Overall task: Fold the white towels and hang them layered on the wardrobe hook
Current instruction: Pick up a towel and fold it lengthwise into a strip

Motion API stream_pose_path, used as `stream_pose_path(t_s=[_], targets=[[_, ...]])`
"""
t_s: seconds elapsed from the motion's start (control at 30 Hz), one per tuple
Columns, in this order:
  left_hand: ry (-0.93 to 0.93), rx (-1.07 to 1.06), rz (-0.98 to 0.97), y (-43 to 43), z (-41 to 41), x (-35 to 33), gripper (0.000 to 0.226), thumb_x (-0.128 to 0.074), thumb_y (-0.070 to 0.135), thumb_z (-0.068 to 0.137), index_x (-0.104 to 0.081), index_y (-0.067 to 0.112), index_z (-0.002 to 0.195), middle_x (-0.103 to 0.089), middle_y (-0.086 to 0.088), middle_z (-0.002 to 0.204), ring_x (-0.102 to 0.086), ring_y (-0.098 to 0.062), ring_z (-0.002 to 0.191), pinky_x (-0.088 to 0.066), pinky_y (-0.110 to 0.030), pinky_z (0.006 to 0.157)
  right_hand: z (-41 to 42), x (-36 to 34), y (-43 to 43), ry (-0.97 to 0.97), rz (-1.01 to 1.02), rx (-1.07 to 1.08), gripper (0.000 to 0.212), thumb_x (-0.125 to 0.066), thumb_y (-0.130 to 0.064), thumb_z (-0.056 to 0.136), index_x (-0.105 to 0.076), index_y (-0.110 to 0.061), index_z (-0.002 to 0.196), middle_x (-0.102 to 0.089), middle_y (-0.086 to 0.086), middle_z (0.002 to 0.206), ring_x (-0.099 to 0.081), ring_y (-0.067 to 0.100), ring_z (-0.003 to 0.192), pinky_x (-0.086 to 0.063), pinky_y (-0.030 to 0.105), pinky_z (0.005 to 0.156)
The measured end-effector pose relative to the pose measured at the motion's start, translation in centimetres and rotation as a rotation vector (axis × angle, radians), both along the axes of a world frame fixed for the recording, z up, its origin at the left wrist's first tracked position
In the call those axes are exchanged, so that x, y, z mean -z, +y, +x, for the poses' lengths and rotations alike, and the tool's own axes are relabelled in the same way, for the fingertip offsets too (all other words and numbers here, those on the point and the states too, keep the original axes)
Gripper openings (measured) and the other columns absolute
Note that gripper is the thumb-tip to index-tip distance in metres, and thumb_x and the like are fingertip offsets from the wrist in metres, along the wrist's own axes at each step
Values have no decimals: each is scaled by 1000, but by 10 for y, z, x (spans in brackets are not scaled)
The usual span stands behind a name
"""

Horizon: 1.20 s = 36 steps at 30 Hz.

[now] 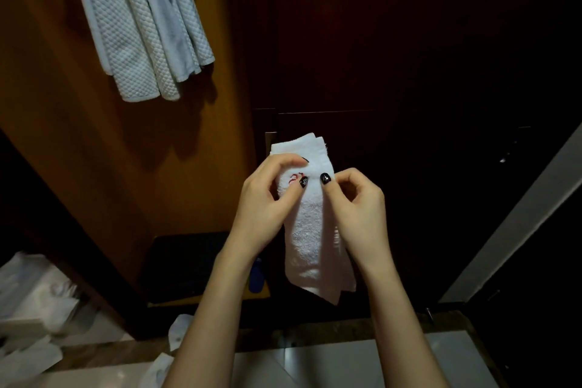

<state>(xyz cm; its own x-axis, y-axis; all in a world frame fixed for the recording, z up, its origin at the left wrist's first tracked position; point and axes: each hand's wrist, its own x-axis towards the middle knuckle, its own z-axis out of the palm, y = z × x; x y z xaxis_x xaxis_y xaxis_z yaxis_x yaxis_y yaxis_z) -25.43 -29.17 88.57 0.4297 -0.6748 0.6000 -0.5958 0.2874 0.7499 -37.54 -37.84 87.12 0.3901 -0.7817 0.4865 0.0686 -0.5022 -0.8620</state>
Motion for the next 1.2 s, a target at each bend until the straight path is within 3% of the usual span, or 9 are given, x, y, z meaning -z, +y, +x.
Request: stream_pose_path(t_s=[0.7,0.87,1.0,1.03,1.07,1.1,1.13,1.17,1.2], targets=[[185,98,-30,2,9,2,36,-63,1,90,-70,31,109,-70,17,113,-61,2,111,-44,-9,87,18,-7,-2,-169,107,-149,17,-60,-2,92,-56,-18,89,-53,-15,55,-42,-3,52,-34,12,52],[247,21,-51,-9,22,-8,40,-62,3,91,-68,38,109,-66,30,111,-58,5,114,-46,-9,88,10,6,-4,-33,59,-186,8,-62,-10,94,-60,-15,88,-58,-11,75,-53,2,72,-43,20,69],[264,11,-65,-20,37,-20,37,-63,5,91,-67,36,111,-65,28,111,-58,6,114,-48,-9,88,3,22,-9,200,93,-172,19,-71,-19,88,-58,-11,77,-54,-10,62,-46,1,58,-36,18,55],[275,6,-77,-23,41,-22,36,-63,5,91,-67,35,111,-66,24,113,-58,2,114,-44,-4,83,2,25,-11,233,97,-152,23,-72,-18,86,-56,-11,72,-53,-12,59,-43,-2,54,-33,15,52],[297,-3,-85,-26,46,-23,35,-63,5,91,-68,32,113,-67,15,116,-58,-5,113,-55,-19,80,0,29,-13,264,101,-130,27,-73,-17,85,-53,-13,67,-51,-12,56,-41,-3,51,-32,14,50],[333,-17,-91,-28,51,-24,34,-63,4,91,-68,29,115,-67,4,119,-56,-12,110,-23,-12,88,-1,33,-15,295,105,-106,30,-74,-16,84,-50,-13,65,-46,-12,55,-39,-2,49,-31,15,49],[377,-28,-101,-30,56,-26,34,-63,3,91,-68,24,117,-66,-4,120,-44,-15,111,-39,-2,70,-3,37,-17,325,110,-82,30,-75,-16,83,-50,-13,65,-43,-11,56,-38,0,49,-30,16,49],[430,-41,-114,-31,61,-27,35,-63,1,91,-68,20,119,-67,-8,120,-67,-13,99,-43,-7,67,-6,41,-20,354,118,-61,27,-75,-15,82,-53,-14,66,-42,-10,58,-38,0,50,-31,16,49],[489,-47,-133,-32,66,-29,35,-62,-1,90,-68,18,119,-68,-9,120,-62,0,84,-47,-13,68,-9,44,-22,377,128,-43,23,-75,-13,82,-56,-14,68,-45,-10,59,-40,0,51,-33,16,50]])
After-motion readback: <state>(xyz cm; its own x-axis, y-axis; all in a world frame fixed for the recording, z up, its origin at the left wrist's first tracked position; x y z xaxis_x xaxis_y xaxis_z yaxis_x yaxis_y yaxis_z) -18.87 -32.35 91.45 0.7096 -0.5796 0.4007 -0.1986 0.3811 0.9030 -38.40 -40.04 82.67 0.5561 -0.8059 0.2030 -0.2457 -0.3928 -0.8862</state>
